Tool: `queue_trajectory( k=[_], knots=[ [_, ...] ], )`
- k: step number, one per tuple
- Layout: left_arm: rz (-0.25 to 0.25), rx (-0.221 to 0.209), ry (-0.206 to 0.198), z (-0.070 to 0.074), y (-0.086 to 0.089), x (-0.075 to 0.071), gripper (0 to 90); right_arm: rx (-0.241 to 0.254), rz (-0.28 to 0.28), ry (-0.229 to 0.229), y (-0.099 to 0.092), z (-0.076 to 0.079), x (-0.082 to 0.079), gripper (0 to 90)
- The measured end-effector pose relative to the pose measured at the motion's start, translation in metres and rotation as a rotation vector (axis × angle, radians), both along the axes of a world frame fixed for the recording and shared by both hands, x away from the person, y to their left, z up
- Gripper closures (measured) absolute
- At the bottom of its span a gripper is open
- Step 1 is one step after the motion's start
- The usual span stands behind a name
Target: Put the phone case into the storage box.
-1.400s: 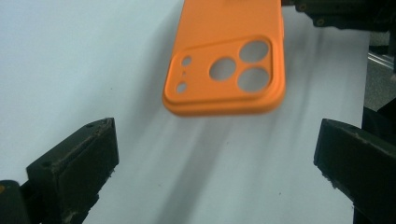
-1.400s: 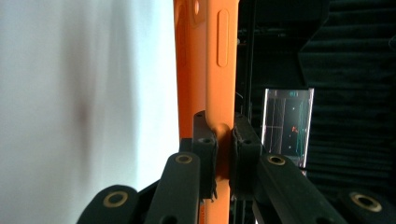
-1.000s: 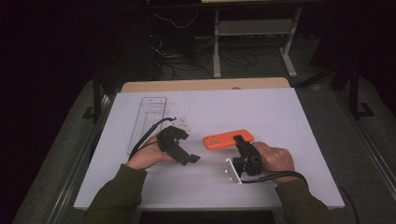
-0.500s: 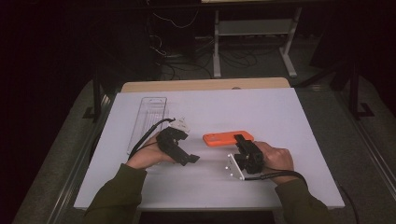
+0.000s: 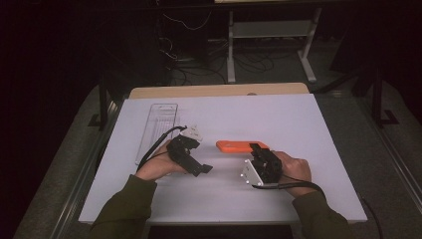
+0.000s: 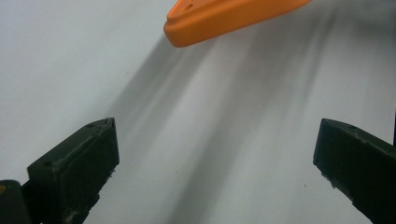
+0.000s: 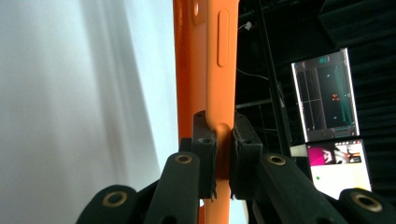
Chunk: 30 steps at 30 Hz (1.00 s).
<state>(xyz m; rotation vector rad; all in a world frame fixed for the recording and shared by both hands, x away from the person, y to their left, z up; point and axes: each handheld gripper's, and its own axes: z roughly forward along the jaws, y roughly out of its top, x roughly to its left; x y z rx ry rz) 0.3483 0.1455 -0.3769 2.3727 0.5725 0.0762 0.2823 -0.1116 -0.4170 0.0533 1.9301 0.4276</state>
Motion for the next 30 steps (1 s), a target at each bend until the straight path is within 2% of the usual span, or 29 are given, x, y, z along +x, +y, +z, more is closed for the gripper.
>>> queue_trajectory(
  k=[1, 2, 6, 12, 13, 14, 19, 28, 29, 30],
  knots=[
    [-0.008, 0.004, -0.008, 0.0, 0.0, 0.001, 0.0, 0.001, -0.002, -0.004, -0.001, 0.001, 0.001, 81.3],
    [0.001, -0.009, -0.003, -0.001, -0.001, 0.0, 0.0, 0.025, -0.012, 0.006, -0.001, 0.001, 0.001, 81.3],
    [-0.017, 0.004, -0.013, -0.001, -0.001, 0.0, 0.0, 0.057, -0.03, 0.036, -0.002, 0.002, 0.003, 81.4],
    [-0.009, 0.005, -0.015, -0.001, -0.001, 0.0, 0.0, 0.101, -0.044, 0.079, -0.004, 0.003, 0.006, 81.4],
    [-0.008, 0.009, -0.016, -0.001, -0.001, 0.0, 0.0, 0.086, -0.043, 0.081, -0.005, 0.004, 0.008, 81.4],
    [0.005, 0.0, -0.007, -0.002, -0.002, -0.001, 0.0, 0.109, -0.048, 0.091, -0.005, 0.003, 0.008, 81.4],
    [-0.015, 0.015, -0.014, -0.001, -0.001, 0.0, 0.0, 0.111, -0.063, 0.117, -0.008, 0.005, 0.011, 81.4],
    [-0.007, 0.016, -0.018, 0.0, 0.0, 0.001, 0.0, 0.191, -0.109, 0.18, -0.01, 0.006, 0.013, 81.3],
    [0.002, 0.003, -0.014, -0.001, -0.001, 0.0, 0.0, 0.203, -0.114, 0.188, -0.01, 0.007, 0.014, 81.4],
    [-0.007, 0.013, -0.018, 0.0, 0.0, 0.001, 0.0, 0.214, -0.117, 0.197, -0.011, 0.007, 0.015, 81.4]
  ],
)
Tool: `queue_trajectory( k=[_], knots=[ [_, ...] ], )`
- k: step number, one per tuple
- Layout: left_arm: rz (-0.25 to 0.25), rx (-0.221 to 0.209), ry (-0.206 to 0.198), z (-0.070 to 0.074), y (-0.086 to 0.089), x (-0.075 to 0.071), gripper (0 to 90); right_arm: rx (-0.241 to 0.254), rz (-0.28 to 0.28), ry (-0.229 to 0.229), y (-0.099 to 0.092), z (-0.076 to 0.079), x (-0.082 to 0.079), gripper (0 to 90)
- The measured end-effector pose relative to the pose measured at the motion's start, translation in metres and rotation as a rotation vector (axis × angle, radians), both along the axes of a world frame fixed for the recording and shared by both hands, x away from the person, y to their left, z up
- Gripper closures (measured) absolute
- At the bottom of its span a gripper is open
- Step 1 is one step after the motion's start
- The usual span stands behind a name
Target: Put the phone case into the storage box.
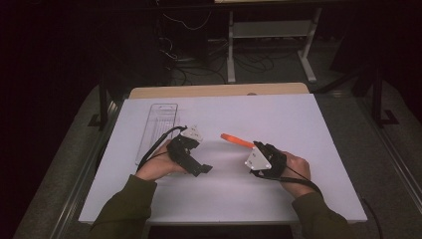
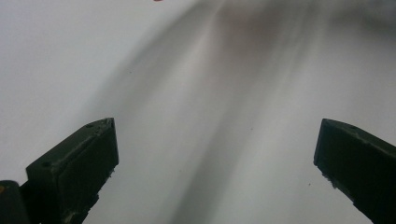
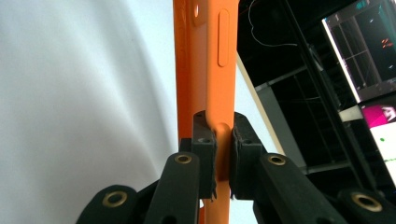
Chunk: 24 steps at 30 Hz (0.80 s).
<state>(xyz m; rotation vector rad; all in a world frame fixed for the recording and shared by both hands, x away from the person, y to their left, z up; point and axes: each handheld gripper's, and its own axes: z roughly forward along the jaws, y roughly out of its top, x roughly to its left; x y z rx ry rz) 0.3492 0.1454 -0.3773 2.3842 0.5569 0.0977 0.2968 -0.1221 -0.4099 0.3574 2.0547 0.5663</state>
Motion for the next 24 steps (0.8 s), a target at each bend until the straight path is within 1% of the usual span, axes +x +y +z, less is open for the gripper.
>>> queue_trajectory(
  k=[2, 4, 6, 9, 11, 16, 17, 18, 20, 21, 22, 24],
  knots=[
    [0.001, -0.001, 0.0, 0.0003, 0.0002, 0.0, 0.0, 0.014, -0.005, 0.01, -0.0008, 0.0004, 0.001, 81.3],
    [0.002, -0.002, -0.001, 0.0002, 0.0003, 0.0001, 0.0, 0.06, -0.027, 0.03, -0.0008, -0.0002, 0.0014, 81.3],
    [0.003, 0.002, -0.004, 0.0004, 0.0005, 0.0004, 0.0, 0.067, -0.032, 0.036, -0.002, 0.0003, 0.0025, 81.3],
    [0.013, 0.002, 0.001, -0.0001, 0.0003, 0.0001, 0.0, 0.076, -0.041, 0.054, -0.0035, 0.0013, 0.0038, 81.3],
    [0.015, 0.0, 0.002, 0.0, 0.0002, 0.0001, 0.0, 0.085, -0.044, 0.056, -0.0046, 0.0014, 0.005, 81.3],
    [0.016, -0.004, -0.006, 0.0005, 0.0005, 0.0005, 0.0, 0.118, -0.052, 0.078, -0.0073, 0.0029, 0.0073, 81.3],
    [0.019, -0.003, -0.01, 0.0007, 0.0006, 0.0006, 0.0, 0.129, -0.051, 0.085, -0.0081, 0.0032, 0.0079, 81.3],
    [0.03, -0.012, -0.008, 0.0004, 0.0002, 0.0002, 0.0, 0.14, -0.055, 0.089, -0.0086, 0.0033, 0.0084, 81.4],
    [0.031, -0.011, -0.006, 0.0006, 0.0006, 0.0005, 0.0, 0.173, -0.069, 0.105, -0.0082, 0.003, 0.008, 81.3],
    [0.025, -0.001, -0.009, 0.0011, 0.0014, 0.0011, 0.0, 0.18, -0.07, 0.109, -0.0086, 0.0032, 0.0084, 81.4],
    [0.031, -0.008, -0.006, 0.0007, 0.0013, 0.001, 0.0, 0.187, -0.071, 0.111, -0.0091, 0.0034, 0.009, 81.4],
    [0.029, -0.008, -0.007, 0.001, 0.0017, 0.0013, 0.0, 0.21, -0.078, 0.127, -0.0096, 0.0039, 0.0092, 81.4]
  ],
)
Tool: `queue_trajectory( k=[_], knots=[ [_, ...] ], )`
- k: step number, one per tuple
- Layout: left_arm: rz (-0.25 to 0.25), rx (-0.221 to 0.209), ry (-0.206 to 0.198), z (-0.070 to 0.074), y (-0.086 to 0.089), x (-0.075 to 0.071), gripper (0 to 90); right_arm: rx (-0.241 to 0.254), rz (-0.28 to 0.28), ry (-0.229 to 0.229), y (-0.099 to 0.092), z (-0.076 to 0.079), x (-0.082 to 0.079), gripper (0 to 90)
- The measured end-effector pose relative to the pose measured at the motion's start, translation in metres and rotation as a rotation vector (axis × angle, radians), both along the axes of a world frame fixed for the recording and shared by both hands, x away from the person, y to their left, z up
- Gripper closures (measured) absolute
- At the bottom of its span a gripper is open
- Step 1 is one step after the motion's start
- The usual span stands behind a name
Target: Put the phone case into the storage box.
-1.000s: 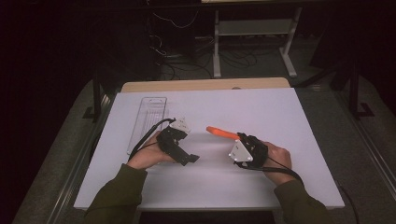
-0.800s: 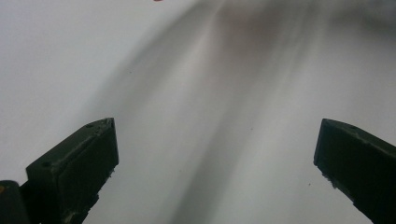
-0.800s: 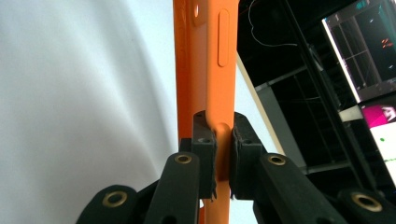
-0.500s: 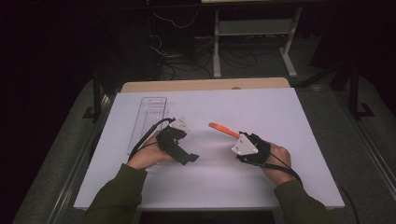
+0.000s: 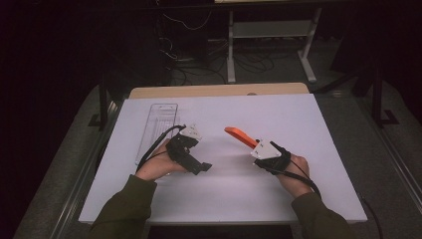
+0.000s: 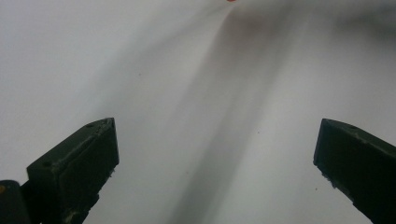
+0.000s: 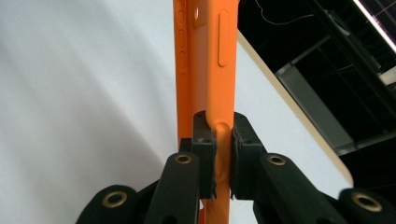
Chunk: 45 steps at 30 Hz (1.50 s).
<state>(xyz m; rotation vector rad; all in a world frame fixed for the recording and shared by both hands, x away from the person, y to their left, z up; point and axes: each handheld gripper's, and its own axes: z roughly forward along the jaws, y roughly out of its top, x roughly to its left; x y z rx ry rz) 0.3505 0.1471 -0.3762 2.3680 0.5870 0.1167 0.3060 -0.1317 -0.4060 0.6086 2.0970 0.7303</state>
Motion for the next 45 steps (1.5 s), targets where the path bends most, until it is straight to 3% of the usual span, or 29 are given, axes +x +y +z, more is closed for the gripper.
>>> queue_trajectory(
  k=[6, 14, 17, 29, 35, 43, 45],
  knots=[
    [0.002, -0.007, 0.012, 0.001, 0.001, 0.0, 0.0, 0.059, -0.011, 0.036, -0.002, 0.001, 0.002, 81.3],
    [0.018, -0.041, 0.004, 0.0, 0.0, 0.001, 0.0, 0.152, -0.026, 0.097, -0.005, 0.001, 0.005, 81.3],
    [0.012, -0.034, -0.002, 0.0, 0.001, 0.002, 0.0, 0.185, -0.038, 0.121, -0.005, 0.002, 0.005, 81.3],
    [0.0, -0.036, -0.033, 0.002, 0.002, 0.003, 0.0, 0.299, -0.051, 0.17, -0.011, 0.002, 0.009, 81.3],
    [0.009, -0.044, -0.023, 0.002, 0.001, 0.003, 0.0, 0.353, -0.057, 0.187, -0.016, 0.002, 0.012, 81.4],
    [0.003, -0.049, -0.027, 0.002, 0.002, 0.003, 0.0, 0.453, -0.091, 0.242, -0.021, 0.001, 0.014, 81.4],
    [0.011, -0.067, -0.021, 0.002, 0.001, 0.002, 0.0, 0.462, -0.098, 0.251, -0.022, 0.001, 0.014, 81.4]
  ],
)
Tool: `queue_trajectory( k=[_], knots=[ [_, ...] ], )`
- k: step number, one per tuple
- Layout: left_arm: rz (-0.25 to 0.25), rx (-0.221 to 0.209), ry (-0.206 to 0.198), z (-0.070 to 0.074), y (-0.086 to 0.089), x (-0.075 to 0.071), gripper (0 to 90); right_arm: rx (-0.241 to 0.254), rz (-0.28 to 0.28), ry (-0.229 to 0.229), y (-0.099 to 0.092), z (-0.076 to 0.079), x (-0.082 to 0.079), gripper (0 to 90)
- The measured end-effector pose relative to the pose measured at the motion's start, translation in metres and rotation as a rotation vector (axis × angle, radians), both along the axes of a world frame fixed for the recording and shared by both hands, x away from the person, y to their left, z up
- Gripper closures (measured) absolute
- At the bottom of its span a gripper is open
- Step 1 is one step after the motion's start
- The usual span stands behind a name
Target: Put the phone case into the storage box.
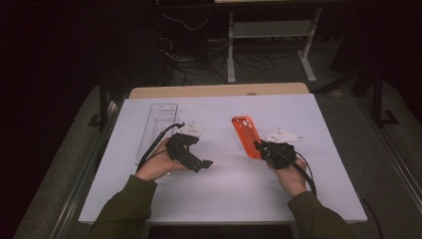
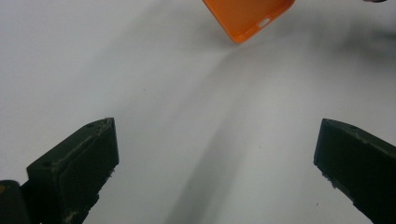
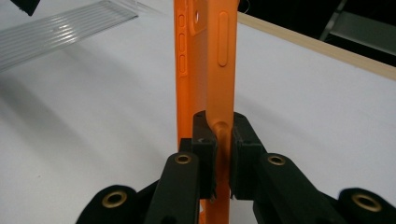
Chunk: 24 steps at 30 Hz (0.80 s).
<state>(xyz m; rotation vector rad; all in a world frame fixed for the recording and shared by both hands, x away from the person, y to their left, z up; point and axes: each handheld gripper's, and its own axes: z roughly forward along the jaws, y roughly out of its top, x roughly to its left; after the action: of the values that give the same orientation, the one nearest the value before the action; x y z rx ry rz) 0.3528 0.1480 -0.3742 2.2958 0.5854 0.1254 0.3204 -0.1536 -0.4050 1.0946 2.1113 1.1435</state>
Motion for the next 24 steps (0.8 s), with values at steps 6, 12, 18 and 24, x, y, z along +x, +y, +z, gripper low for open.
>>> queue_trajectory(
  k=[6, 12, 18, 24],
  knots=[
    [-0.007, -0.022, -0.012, 0.0009, -0.0002, 0.0001, 0.0, 0.093, -0.031, 0.043, -0.0034, -0.002, 0.0019, 81.4],
    [0.0, -0.047, 0.008, 0.0024, -0.0007, -0.0005, 0.0, 0.104, -0.047, 0.041, -0.0043, -0.0025, 0.0017, 81.4],
    [0.013, -0.038, -0.007, 0.0016, -0.0016, -0.0004, 0.0, 0.089, -0.048, 0.023, -0.0041, -0.002, 0.0011, 81.3],
    [0.039, -0.063, -0.003, -0.0002, 0.0007, 0.0025, 0.0, 0.081, -0.06, 0.019, -0.0028, -0.002, 0.0005, 81.3]
  ],
)
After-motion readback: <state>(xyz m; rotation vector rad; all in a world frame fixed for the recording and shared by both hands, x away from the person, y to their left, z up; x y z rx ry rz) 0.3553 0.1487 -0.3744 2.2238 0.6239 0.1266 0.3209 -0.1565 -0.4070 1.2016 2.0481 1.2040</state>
